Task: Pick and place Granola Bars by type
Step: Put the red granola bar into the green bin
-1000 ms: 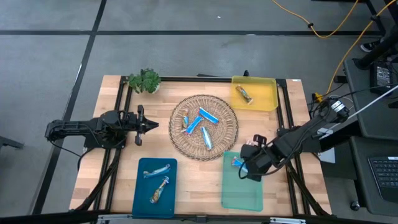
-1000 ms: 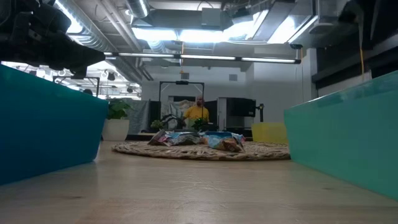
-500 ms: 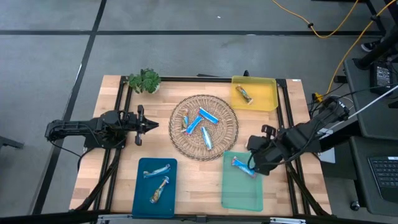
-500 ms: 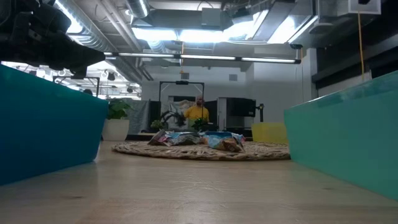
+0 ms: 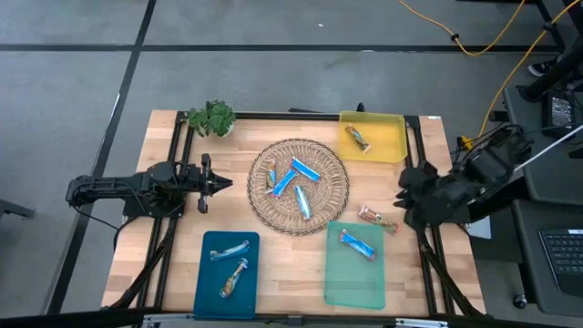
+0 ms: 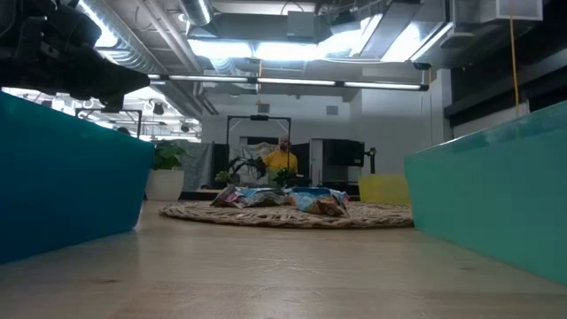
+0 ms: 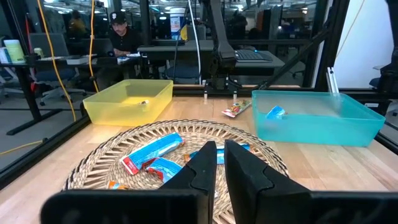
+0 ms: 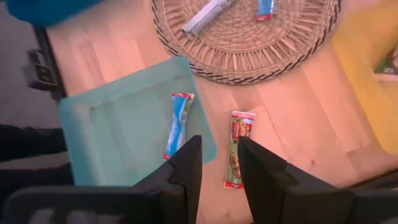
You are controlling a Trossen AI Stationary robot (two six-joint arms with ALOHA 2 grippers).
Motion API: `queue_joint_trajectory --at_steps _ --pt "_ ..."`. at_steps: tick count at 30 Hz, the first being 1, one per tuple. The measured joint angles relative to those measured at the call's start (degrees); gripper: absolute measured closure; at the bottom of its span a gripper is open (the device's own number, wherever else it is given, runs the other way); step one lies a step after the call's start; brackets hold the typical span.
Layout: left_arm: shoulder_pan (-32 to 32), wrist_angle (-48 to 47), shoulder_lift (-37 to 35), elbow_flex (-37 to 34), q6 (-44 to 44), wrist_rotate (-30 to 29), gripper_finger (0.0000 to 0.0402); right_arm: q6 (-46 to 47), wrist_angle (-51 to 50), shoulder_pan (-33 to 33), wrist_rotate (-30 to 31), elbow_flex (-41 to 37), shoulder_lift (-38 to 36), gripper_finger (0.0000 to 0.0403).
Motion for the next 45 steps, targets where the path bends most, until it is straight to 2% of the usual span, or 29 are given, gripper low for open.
queue_joint_trajectory --at_steps 5,8,14,18,24,30,34,42,45 --pt "0.0 0.02 -0.01 0.0 0.0 0.0 0.0375 2.3 0.14 0.45 -0.39 -0.24 -3.09 0.0297" --pt "0.0 0.01 0.0 0.0 0.0 0.01 0.0373 4.24 0.26 0.45 -3.05 -3.17 -4.62 0.0297" --pt "-0.01 0.0 0.0 0.0 0.0 0.0 0.0377 14.7 0.16 0.45 -10.95 -16.29 -8.48 0.0297" --pt "0.0 0.0 -0.01 0.0 0.0 0.01 0.0376 17.41 5.0 0.47 -15.86 -25.59 -10.98 0.0297" --pt "0.0 0.02 0.0 0.0 0.0 0.02 0.0374 17.6 18.28 0.49 -17.06 -37.68 -13.54 0.0297" --pt "0.01 0.0 -0.01 0.0 0.0 0.02 0.0377 18.05 19.89 0.49 -17.16 -45.87 -13.56 0.0293" --pt "0.01 0.0 -0.01 0.01 0.0 0.01 0.0374 15.88 22.24 0.49 -17.09 -47.88 -13.4 0.0257" --pt "0.01 0.0 0.0 0.01 0.0 0.01 0.0377 18.97 22.59 0.19 -16.13 -47.63 -13.07 0.0108" --pt "0.0 0.0 0.01 0.02 0.0 0.02 0.0377 21.88 23.89 -0.88 -16.13 -47.57 -12.37 0.0074"
